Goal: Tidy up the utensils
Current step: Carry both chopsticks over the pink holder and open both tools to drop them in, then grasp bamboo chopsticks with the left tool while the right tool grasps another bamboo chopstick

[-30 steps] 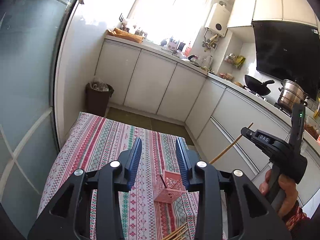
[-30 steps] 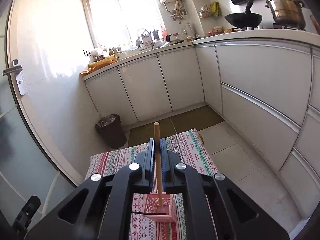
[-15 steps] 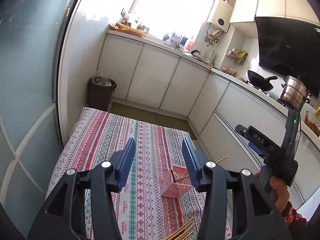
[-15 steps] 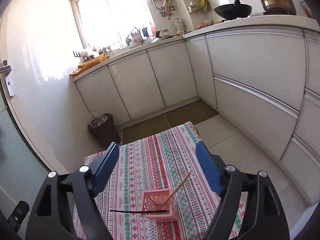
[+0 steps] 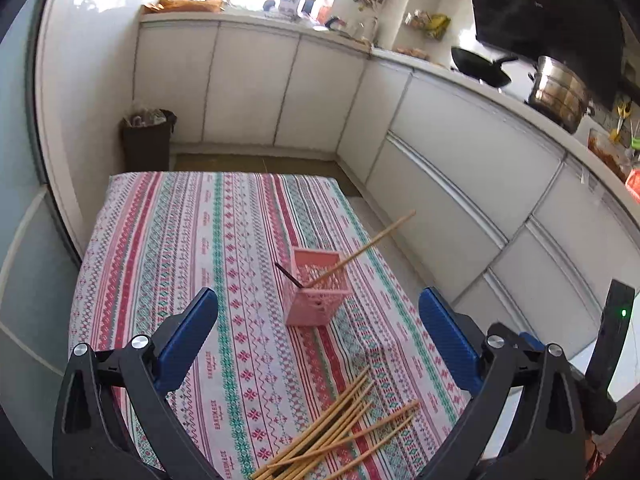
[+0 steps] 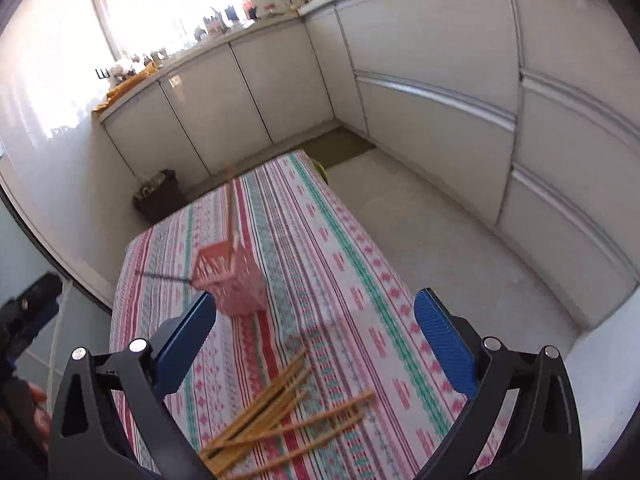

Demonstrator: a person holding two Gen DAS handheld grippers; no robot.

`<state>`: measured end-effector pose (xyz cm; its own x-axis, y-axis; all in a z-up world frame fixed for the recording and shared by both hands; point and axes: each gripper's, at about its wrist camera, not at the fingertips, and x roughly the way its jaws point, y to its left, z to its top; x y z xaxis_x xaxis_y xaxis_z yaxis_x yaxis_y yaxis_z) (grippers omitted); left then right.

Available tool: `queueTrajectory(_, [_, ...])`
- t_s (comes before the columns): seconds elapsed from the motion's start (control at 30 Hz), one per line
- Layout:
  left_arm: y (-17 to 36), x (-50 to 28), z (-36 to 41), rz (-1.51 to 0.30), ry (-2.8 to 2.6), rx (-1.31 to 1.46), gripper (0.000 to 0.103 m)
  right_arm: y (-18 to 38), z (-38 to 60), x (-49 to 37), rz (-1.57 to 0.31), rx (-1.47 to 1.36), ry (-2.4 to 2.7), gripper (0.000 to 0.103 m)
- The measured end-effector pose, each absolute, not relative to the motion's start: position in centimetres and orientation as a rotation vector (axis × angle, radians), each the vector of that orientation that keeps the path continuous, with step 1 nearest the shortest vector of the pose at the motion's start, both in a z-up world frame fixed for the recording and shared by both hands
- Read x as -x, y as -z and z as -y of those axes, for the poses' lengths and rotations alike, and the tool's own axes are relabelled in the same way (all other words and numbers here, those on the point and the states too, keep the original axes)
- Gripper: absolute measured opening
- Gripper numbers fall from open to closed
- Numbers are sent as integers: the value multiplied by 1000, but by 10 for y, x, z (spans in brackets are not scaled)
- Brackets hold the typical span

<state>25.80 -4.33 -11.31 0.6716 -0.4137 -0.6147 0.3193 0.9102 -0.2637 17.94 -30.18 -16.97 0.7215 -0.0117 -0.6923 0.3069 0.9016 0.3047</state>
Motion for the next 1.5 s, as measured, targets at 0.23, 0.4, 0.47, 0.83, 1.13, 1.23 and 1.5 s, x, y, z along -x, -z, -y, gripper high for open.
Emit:
queueTrajectory(0.23, [178,-280,128,-1010,614,-142,96,238,319,-124,-900,-545,196,97])
queueTrajectory(0.4, [229,-298,177,-1222,713,-220,96,247,326,-123,-926,-570,210,97])
queueTrajectory(0.47, [248,-311,192,-1308,711,-233,96,255,330,-127,-965,-590,213,97])
queueTrajectory(0.83, [313,-339,239,-1507,662,-363,53,263,342,-126,-1006,-681,169,97])
queueTrajectory(1.13, [328,-347,246,-1513,631,-392,28,265,344,-130,-1013,-701,149,97])
queueTrajectory(1.23, [330,-355,234,-1518,618,-372,24,265,343,-130,-1013,-694,149,97])
queueTrajectory(1.5, [330,-361,190,-1508,589,-393,20,272,340,-134,-1052,-692,169,97])
